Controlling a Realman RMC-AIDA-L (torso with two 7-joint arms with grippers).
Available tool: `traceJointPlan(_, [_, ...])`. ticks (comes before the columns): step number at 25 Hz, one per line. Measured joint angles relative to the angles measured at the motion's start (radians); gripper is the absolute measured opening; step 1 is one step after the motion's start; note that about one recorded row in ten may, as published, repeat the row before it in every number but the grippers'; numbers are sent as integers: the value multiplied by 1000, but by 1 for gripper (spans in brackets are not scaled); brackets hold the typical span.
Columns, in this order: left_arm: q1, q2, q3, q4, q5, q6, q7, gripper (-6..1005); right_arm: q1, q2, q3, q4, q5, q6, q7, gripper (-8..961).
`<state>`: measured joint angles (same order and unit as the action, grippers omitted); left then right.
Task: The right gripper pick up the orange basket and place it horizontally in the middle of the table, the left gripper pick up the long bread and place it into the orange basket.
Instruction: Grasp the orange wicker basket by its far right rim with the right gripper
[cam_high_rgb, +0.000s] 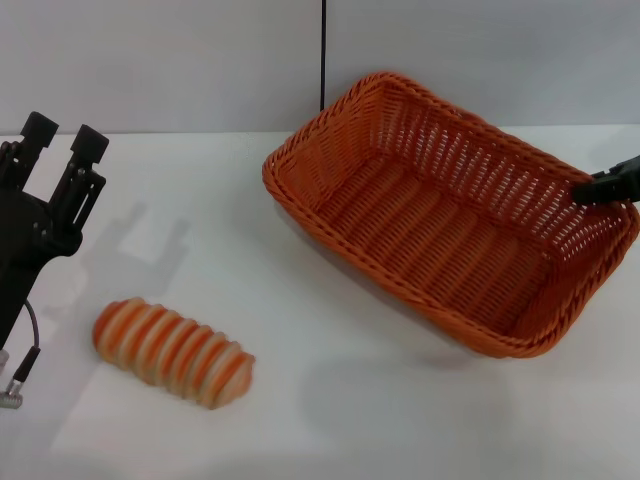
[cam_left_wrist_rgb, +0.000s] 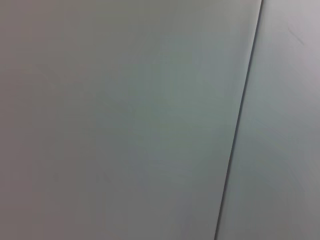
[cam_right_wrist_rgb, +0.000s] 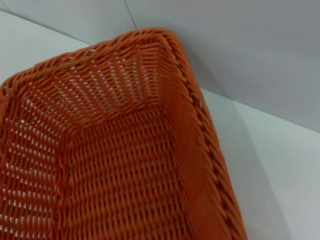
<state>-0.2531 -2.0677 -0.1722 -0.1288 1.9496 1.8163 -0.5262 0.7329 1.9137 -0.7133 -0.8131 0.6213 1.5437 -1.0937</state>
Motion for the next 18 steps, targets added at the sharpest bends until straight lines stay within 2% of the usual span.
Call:
traceJointPlan(4, [-1,0,-1,0,0,-7,0,660,-4,5,3,5,0,-15,-14,205])
traceJointPlan(14, [0,0,-2,0,0,-9,0,661,-23,18,12,-15,33,-25,-68,148])
traceJointPlan(17, [0,0,-3,0,0,-9,0,661,-55,19,19,-37,130,3,-136,148])
traceJointPlan(18, [0,0,-3,0,0,-9,0,661,-86,17,24,-56,226,32,-188,148])
